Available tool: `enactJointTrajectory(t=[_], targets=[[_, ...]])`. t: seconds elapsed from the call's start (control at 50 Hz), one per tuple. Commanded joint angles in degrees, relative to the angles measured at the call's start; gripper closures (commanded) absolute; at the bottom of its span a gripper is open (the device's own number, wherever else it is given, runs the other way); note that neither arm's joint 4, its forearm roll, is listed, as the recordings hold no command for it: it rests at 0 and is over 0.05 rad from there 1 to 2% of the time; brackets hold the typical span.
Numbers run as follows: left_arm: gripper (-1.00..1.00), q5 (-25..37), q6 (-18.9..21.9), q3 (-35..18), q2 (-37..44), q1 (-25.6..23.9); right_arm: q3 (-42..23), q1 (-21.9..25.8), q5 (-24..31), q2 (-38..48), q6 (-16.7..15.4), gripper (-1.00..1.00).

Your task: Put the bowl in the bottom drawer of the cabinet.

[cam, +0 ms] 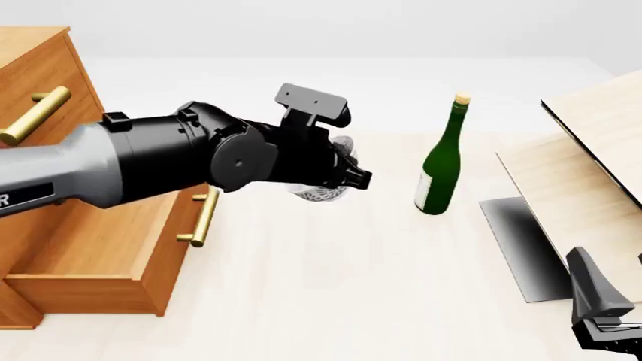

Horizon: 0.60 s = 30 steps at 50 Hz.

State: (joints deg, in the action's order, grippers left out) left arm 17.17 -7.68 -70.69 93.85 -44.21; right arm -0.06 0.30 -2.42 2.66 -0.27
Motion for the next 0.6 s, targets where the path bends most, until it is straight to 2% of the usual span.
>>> enactJointTrajectory(t=[0.02,0.32,0.38,0.6], targets=[[1.0,0.61,1.19,0.93,-3.12,1.57,0.0,-0.01,0.0,0.0,0.0,-1.0],[1.0,1.51,2.59,4.86,-9.74,7.11,0.0,0.0,0.0,0.0,0.01,-1.0],[1.0,1.52,1.91,6.35,-11.66,9.58,0.0,0.01,0.01,-0.01,-0.01,-1.0],[1.0,1.42,0.75,8.53,-14.68,12.07,0.0,0.0,0.0,0.01,0.01,-1.0]])
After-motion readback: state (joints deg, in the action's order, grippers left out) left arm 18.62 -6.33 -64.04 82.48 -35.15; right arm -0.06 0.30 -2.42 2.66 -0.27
